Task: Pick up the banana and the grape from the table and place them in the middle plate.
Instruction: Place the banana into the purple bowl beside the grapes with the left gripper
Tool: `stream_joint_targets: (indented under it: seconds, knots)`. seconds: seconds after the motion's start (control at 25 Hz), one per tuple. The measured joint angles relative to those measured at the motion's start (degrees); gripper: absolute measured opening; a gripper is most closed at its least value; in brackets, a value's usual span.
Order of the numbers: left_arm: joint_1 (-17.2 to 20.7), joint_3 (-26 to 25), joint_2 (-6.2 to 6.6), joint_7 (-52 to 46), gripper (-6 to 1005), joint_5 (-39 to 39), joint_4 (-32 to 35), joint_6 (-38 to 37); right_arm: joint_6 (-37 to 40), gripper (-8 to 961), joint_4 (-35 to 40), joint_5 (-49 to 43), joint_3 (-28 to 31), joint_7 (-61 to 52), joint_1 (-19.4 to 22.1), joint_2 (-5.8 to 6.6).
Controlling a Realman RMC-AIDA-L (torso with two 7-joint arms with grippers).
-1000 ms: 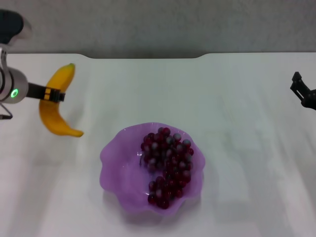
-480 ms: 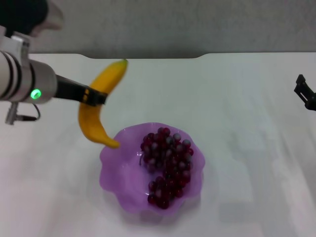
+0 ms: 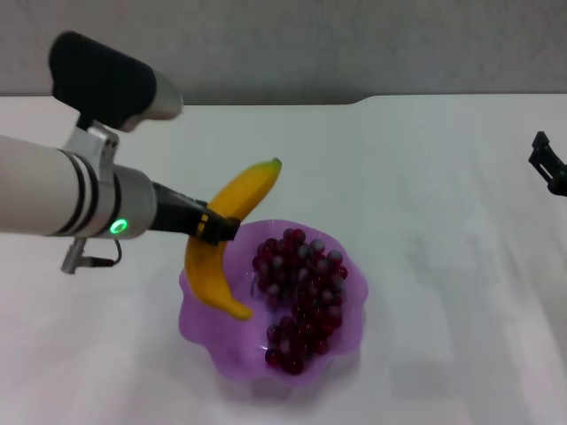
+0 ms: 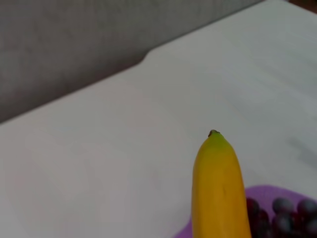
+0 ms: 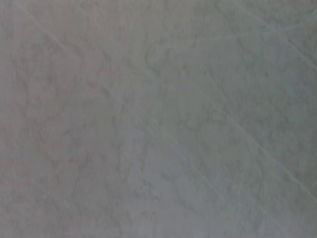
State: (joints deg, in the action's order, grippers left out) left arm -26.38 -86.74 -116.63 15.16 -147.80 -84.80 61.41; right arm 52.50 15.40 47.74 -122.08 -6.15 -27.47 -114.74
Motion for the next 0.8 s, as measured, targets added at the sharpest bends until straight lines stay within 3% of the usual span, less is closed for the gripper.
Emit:
stream_joint_targets:
  seconds: [0.4, 0.8]
  knots:
    - [-0.78, 5.03, -0.14, -2.94, 478, 1.81, 9.52, -8.29, 0.04, 866, 0.09, 0.07, 0.18, 0.00, 0.04, -0.13]
    - [-2.38, 7.71, -0.08, -3.36, 478, 2.55, 14.58, -9.74, 0.13, 865, 0.34, 0.04, 0.20, 0.00, 0.09, -0.13]
